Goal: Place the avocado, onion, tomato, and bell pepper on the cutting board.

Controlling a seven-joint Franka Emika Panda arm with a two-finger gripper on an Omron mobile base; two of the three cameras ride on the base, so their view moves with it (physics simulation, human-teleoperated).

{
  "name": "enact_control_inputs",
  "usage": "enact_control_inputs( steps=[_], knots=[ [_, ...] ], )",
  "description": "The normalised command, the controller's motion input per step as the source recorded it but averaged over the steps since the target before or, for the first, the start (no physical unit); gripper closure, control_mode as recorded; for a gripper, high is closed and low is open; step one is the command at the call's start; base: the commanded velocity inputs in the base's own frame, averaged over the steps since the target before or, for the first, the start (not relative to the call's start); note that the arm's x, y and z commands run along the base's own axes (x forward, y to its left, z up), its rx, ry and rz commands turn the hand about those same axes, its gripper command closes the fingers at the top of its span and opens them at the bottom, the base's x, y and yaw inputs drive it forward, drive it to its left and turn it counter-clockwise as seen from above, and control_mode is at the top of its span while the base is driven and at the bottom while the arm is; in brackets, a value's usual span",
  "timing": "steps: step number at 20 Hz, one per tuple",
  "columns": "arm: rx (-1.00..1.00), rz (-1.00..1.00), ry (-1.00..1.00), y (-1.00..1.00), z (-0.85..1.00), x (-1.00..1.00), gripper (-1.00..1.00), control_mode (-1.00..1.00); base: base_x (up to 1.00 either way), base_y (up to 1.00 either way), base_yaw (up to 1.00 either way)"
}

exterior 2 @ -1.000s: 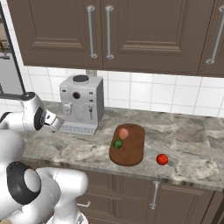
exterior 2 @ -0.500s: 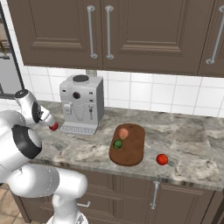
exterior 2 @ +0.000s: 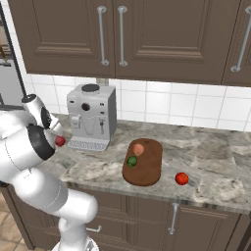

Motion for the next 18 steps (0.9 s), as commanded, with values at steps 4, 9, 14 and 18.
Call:
enact_control_inputs(
  steps=[4, 9, 14, 18],
  knots=[
    [0.07, 0.01, 0.05, -0.25, -0.08, 0.02, -1.0, -1.0, 0.0, 0.0, 0.0],
    [0.1, 0.05, 0.03, 0.0, -0.17, -0.03, -1.0, -1.0, 0.0, 0.0, 0.0],
    [0.13, 0.03, 0.0, 0.0, -0.05, 0.0, -1.0, -1.0, 0.0, 0.0, 0.0],
    [0.02, 0.0, -0.01, 0.0, 0.0, 0.0, -1.0, -1.0, 0.0, 0.0, 0.0]
  ],
)
